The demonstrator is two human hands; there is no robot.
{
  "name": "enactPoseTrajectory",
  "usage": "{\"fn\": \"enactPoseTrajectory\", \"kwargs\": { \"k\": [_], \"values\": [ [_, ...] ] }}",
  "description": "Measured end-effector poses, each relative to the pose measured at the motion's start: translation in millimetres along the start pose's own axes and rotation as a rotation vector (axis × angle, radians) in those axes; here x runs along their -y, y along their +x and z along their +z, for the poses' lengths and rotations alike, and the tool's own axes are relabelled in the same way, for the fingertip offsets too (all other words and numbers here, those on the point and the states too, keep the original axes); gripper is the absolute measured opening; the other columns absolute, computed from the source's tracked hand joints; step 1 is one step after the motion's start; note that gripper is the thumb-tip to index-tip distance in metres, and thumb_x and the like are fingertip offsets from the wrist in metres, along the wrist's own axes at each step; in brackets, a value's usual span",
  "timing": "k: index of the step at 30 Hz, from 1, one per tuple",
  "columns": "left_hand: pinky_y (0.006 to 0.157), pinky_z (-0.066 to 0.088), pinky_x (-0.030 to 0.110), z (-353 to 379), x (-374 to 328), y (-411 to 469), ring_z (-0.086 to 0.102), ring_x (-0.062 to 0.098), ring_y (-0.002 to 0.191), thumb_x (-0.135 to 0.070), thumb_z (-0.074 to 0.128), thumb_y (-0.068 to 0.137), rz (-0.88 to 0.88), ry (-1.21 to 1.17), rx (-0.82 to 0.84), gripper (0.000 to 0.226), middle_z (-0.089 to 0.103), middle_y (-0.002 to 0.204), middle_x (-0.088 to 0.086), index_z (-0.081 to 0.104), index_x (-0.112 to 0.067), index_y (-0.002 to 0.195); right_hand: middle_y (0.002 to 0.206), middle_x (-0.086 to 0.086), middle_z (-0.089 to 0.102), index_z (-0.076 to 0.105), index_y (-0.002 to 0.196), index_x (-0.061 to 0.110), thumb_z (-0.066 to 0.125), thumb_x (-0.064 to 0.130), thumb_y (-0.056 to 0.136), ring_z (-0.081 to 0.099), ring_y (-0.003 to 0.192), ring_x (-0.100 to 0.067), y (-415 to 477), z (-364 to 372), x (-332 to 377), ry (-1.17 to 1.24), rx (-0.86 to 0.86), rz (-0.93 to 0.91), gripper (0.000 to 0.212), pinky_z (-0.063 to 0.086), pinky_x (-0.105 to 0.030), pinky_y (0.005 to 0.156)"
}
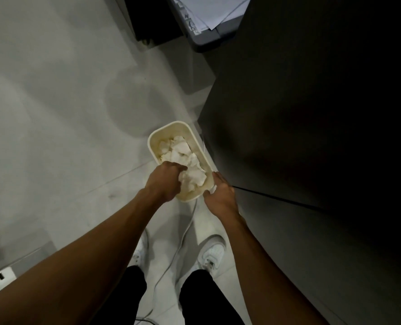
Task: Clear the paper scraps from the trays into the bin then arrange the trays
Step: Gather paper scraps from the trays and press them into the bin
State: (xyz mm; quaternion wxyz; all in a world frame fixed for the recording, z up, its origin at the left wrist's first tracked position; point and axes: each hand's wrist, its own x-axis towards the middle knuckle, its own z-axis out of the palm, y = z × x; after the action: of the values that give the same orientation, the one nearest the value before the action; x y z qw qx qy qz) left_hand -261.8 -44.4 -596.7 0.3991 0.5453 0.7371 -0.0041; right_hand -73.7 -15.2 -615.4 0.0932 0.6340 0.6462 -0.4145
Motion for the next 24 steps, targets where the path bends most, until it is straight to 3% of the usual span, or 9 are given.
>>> {"fn": "enactPoseTrajectory", "kwargs": {
  "k": [4,12,15,17,21,24],
  "values": [
    [0.095,0.053,0.045,-23.0,8.8,-24.5,0.056,0.031,0.122,-0.015,0.062,0.092,-0.01,-0.031,-0.077,0.039,0.066,0.13,0.009,0.066,-0.021,0.13,0.143,0.003,0.059,0.055,0.141,0.025,0.068,0.028,0.092,0.056,0.131,-0.026,-22.0,-14.5,16.3,0.04,-0.017,0.005,0.05,0.052,-0.043,0.106],
    [0.093,0.055,0.037,-106.4,-18.9,-104.9,0.067,0.023,0.107,-0.017,0.062,0.093,0.014,-0.159,-0.1,0.032,0.072,0.12,0.002,0.07,-0.02,0.124,0.13,-0.001,0.066,0.06,0.135,0.023,0.07,0.033,0.092,0.063,0.122,-0.025,-105.7,-76.8,83.4,0.114,-0.02,0.009,0.044,0.055,-0.039,0.102],
    [0.09,0.055,0.031,-144.4,-45.1,-136.5,0.069,0.02,0.102,-0.017,0.063,0.095,0.047,-0.187,-0.132,0.03,0.073,0.12,0.002,0.071,-0.018,0.124,0.124,0.001,0.07,0.063,0.128,0.023,0.067,0.038,0.096,0.067,0.115,-0.021,-142.1,-108.0,115.3,0.159,-0.038,0.008,0.036,0.053,-0.023,0.089],
    [0.088,0.056,0.03,-170.9,-62.4,-157.0,0.069,0.018,0.099,-0.018,0.063,0.096,0.065,-0.199,-0.141,0.029,0.073,0.12,0.001,0.071,-0.02,0.123,0.127,0.001,0.069,0.064,0.131,0.021,0.068,0.033,0.097,0.067,0.117,-0.021,-169.3,-133.2,137.7,0.256,-0.058,0.018,0.037,0.051,-0.021,0.084],
    [0.086,0.057,0.031,-227.8,-94.8,-199.3,0.069,0.017,0.092,-0.018,0.063,0.095,0.128,-0.232,-0.186,0.025,0.074,0.116,-0.001,0.073,-0.022,0.118,0.137,-0.001,0.063,0.056,0.145,0.018,0.069,0.015,0.096,0.062,0.126,-0.024,-226.0,-182.2,176.9,0.415,-0.1,0.044,0.051,0.051,-0.026,0.092],
    [0.083,0.056,0.028,-268.6,-118.8,-233.4,0.067,0.017,0.092,-0.02,0.063,0.097,0.13,-0.259,-0.171,0.025,0.072,0.112,-0.001,0.069,-0.023,0.12,0.143,-0.001,0.061,0.054,0.148,0.02,0.07,0.016,0.095,0.06,0.129,-0.022,-266.3,-215.0,201.2,0.474,-0.168,0.039,0.056,0.049,-0.03,0.104]
  ]
}}
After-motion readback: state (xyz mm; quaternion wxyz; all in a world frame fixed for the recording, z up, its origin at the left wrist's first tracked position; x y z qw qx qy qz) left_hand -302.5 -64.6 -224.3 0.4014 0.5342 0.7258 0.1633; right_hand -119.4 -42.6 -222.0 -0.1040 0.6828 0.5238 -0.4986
